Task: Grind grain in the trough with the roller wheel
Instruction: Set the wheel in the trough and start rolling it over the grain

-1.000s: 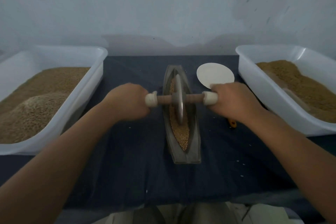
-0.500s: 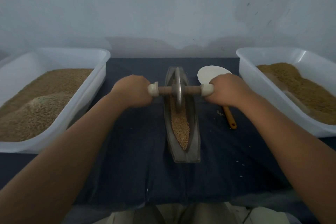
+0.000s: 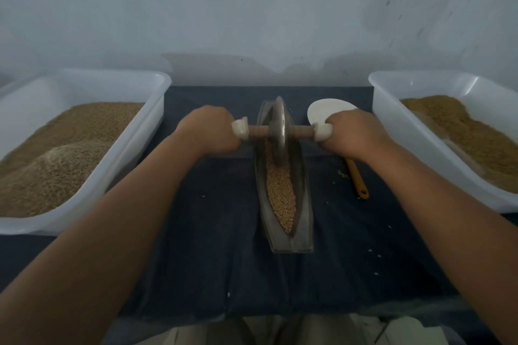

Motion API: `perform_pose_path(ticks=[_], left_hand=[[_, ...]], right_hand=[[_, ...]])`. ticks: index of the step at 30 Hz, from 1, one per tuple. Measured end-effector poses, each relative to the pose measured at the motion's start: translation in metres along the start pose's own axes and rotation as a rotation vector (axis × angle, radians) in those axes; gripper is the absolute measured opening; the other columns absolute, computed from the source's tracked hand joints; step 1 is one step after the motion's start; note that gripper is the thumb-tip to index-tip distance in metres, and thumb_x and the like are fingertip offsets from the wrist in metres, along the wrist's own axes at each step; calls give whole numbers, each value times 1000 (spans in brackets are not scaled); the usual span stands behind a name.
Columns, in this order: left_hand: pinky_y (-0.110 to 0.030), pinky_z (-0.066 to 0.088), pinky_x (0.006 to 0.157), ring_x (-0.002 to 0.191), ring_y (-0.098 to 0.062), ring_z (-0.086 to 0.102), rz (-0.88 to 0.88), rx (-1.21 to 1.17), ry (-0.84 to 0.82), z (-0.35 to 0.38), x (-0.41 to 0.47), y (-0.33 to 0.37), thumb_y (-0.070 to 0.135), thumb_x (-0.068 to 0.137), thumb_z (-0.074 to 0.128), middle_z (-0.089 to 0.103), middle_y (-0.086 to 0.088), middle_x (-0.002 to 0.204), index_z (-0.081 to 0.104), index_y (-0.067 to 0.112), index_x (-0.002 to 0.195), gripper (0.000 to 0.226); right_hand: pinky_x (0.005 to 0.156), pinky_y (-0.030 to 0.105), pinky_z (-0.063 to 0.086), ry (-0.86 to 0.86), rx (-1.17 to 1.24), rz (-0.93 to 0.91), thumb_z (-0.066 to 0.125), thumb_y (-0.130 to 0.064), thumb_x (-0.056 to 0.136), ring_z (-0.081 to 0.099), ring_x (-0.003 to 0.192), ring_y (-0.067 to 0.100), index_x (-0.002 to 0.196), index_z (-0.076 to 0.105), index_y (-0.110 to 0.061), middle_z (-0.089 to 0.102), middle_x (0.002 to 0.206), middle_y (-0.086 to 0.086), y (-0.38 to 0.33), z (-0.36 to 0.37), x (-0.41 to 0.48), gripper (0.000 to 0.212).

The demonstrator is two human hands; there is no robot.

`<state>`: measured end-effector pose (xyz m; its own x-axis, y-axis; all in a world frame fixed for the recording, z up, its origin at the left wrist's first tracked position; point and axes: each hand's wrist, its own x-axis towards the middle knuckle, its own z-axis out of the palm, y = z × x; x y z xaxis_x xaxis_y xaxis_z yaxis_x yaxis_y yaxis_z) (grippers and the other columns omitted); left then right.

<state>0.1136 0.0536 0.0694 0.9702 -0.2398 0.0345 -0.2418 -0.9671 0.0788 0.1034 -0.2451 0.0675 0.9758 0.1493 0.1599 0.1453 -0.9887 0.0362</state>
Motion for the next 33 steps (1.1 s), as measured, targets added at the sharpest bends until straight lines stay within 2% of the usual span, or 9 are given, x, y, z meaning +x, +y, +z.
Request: perform_pose_path(ticks=[4, 8, 12, 17, 22, 25, 27, 30, 33], left_hand=[[-33, 50, 63, 70, -19, 64, 95, 39, -61, -1, -24, 2, 45, 87, 67, 62, 7, 69, 63, 23, 71, 28], [-25, 41, 49, 57, -6, 59, 179, 59, -32, 13, -67, -8, 54, 81, 59, 59, 10, 60, 60, 27, 67, 30], [-26, 37, 48, 55, -11, 58, 49, 18, 34, 22, -50, -7, 56, 80, 55, 59, 8, 58, 59, 24, 62, 37], [-30, 44, 55, 63, -19, 60, -127, 22, 151, 15, 1, 2, 61, 84, 58, 63, 3, 70, 62, 22, 68, 43], [-33, 54, 59, 61, -16, 61, 19, 27, 20, 11, -40, -3, 48, 81, 59, 63, 6, 66, 62, 25, 66, 28], [-25, 41, 46, 49, -8, 54, 138, 69, 75, 16, -75, -4, 51, 72, 55, 54, 10, 52, 55, 27, 57, 28], [-24, 36, 46, 48, -9, 54, 117, 85, 62, 16, -67, -3, 49, 72, 58, 54, 10, 52, 55, 27, 57, 26], [-27, 38, 50, 57, -14, 58, -3, 53, 29, 11, -26, -1, 48, 79, 62, 60, 7, 64, 58, 24, 64, 28], [-32, 45, 58, 65, -20, 60, -97, 39, 82, 8, 10, -2, 56, 83, 63, 65, 2, 75, 60, 21, 71, 37]], right_hand=[[59, 32, 46, -122, 54, 16, 66, -47, 88, 58, 69, 13, 73, 61, -28, 65, 74, -6, 5, 0, -32, 25], [53, 30, 44, -156, 88, -67, 55, -58, 70, 57, 62, 5, 71, 60, -33, 61, 64, -10, 15, -5, -81, 25], [53, 31, 48, -77, 39, -50, 56, -59, 74, 58, 61, 12, 67, 59, -30, 60, 63, -7, 9, -3, -55, 30], [54, 30, 43, 59, -10, 22, 64, -42, 85, 52, 59, 15, 63, 59, -22, 58, 64, -4, -2, -3, 2, 30], [52, 30, 41, -196, 32, -29, 63, -52, 78, 59, 64, 9, 69, 63, -29, 63, 69, -6, 10, -8, -36, 25], [48, 27, 40, -284, 85, -74, 56, -60, 65, 59, 57, 2, 67, 63, -33, 62, 63, -10, 18, -9, -77, 28], [50, 29, 42, -246, 95, -53, 58, -61, 69, 58, 60, 4, 67, 62, -33, 61, 65, -11, 18, -4, -73, 28], [58, 34, 50, -53, 18, 16, 60, -61, 83, 58, 63, 16, 67, 59, -29, 61, 66, -7, 5, 0, -38, 36], [53, 30, 45, 78, -43, 36, 63, -42, 88, 55, 58, 23, 64, 57, -20, 57, 62, 0, -9, -7, -3, 33]])
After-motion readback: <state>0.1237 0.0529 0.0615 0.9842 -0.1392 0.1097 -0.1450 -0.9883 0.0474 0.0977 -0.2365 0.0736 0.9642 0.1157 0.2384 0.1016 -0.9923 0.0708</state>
